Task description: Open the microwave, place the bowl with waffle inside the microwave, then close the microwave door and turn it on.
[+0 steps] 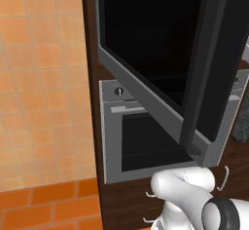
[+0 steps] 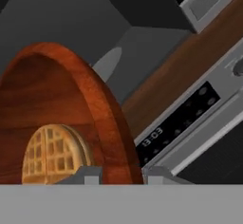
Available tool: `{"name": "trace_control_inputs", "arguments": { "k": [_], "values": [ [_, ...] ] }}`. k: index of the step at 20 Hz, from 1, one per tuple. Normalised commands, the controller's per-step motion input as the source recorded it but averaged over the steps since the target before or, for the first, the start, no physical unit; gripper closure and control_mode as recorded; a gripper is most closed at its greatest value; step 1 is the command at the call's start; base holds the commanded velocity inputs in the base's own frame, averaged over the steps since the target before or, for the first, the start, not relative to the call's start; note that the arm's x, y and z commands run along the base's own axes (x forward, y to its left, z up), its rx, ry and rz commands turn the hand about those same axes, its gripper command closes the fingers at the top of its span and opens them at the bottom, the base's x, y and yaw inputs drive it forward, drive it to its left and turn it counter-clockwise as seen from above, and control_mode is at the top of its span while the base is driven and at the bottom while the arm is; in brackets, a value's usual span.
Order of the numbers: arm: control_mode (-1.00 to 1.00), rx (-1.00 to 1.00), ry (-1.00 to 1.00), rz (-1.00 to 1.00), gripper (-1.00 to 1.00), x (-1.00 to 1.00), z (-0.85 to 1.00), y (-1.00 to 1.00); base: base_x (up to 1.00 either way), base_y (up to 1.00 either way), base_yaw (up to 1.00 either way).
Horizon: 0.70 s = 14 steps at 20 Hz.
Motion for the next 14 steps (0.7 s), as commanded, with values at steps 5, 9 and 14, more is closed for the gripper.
{"name": "trace_control_inputs", "arguments": {
  "k": [5, 9, 14],
  "values": [
    [-1.00, 0.26, -0.01, -0.13, 1.00, 0.31, 0.00, 0.04, 0.00, 0.00, 0.00],
    [-1.00, 0.25, 0.00, -0.06, 1.00, 0.51, 0.06, 0.22, 0.00, 0.00, 0.00],
    [-1.00, 0.25, 0.00, 0.00, 1.00, 0.66, 0.10, 0.12, 0.00, 0.00, 0.00]
  ]
}}
